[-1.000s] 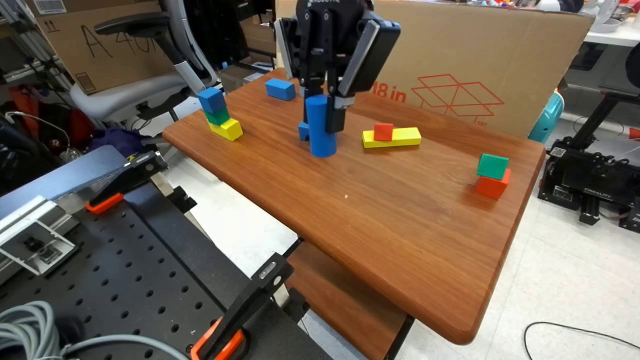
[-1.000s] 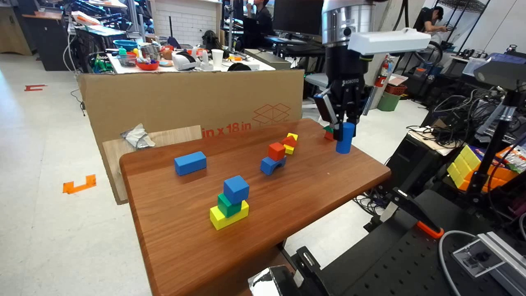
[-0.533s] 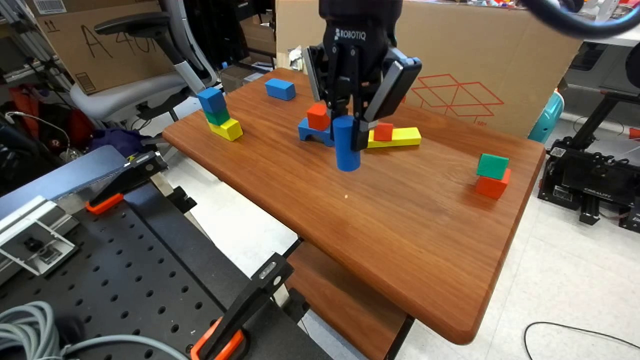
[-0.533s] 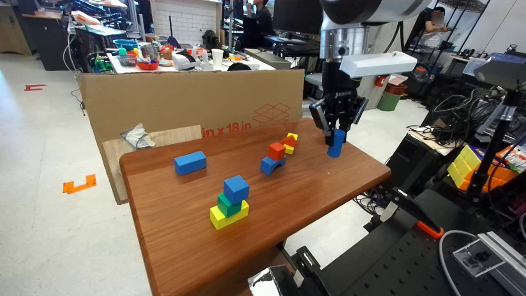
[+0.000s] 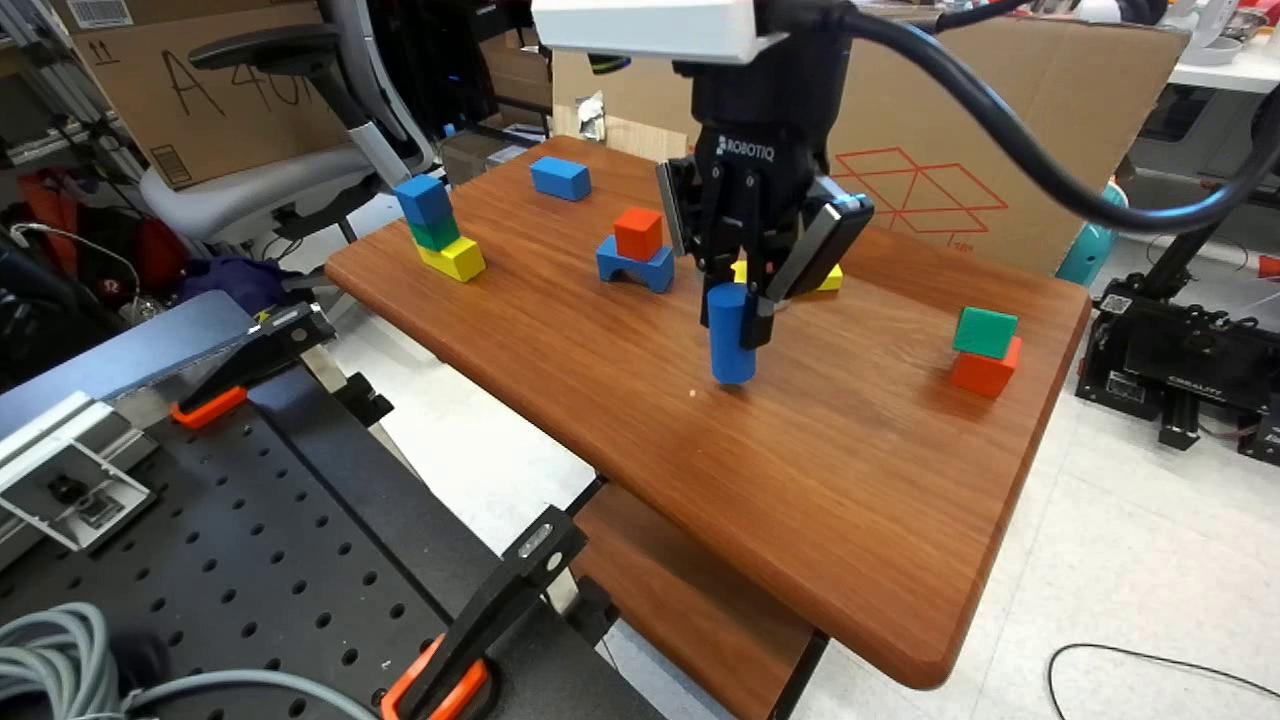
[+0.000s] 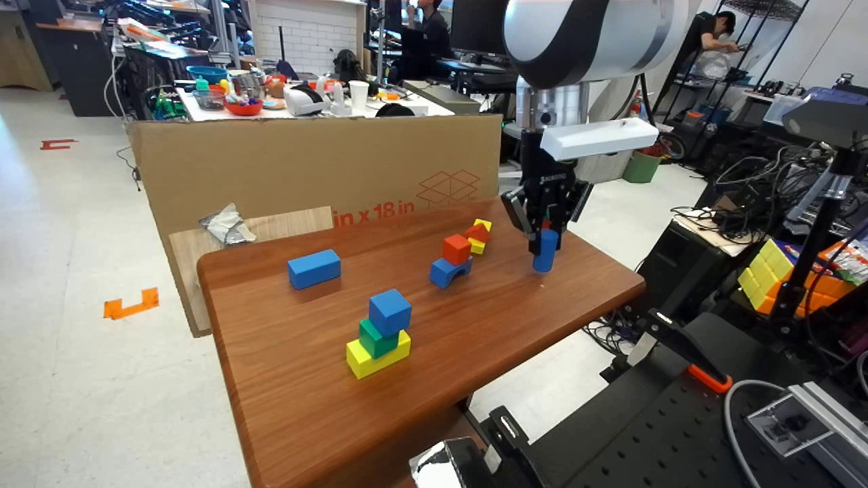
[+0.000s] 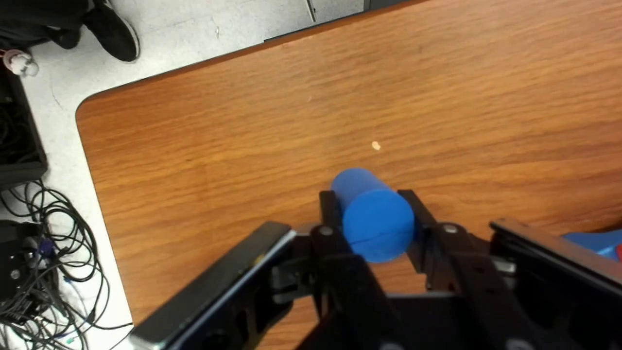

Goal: Move the blue cylindrical block to the front

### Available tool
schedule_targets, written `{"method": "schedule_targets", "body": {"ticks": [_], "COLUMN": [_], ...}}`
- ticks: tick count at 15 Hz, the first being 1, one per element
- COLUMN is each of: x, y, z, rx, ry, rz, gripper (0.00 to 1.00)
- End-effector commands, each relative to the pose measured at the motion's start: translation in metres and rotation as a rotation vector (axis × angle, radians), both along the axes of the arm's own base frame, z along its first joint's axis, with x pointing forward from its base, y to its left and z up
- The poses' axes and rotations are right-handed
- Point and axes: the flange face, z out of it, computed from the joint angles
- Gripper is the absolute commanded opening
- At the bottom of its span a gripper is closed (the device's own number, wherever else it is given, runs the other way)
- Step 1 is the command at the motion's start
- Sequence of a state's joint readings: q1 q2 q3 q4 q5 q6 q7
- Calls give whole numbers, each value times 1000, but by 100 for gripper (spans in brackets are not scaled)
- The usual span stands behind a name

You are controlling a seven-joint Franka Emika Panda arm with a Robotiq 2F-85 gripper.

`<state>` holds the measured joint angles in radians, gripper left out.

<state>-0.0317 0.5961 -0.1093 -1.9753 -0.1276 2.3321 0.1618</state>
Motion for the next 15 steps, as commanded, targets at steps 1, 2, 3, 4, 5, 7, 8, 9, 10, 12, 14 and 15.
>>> {"method": "schedule_targets", "body": {"ticks": [1,2,3,4,5,7,8,9,10,12,14,15], "x": [11,11,12,13,13,8,4,0,-8,-22,-31,-35], "y": [-6,-6,-6,-7,-8,-6,-3,1,6,16,22,26], "z": [-16,-19,-20,-19,-20,-15,-7,0,14,49,84,103], "rx": [-20,-25,-26,-26,-27,-9,8,20,38,85,120,133], "ry": [3,7,6,2,4,11,9,1,-12,-32,-64,-86], "rz": [-18,-13,-11,-10,-12,-4,10,24,41,96,128,139], "gripper": [8,8,8,8,43,66,72,81,88,99,100,100]}}
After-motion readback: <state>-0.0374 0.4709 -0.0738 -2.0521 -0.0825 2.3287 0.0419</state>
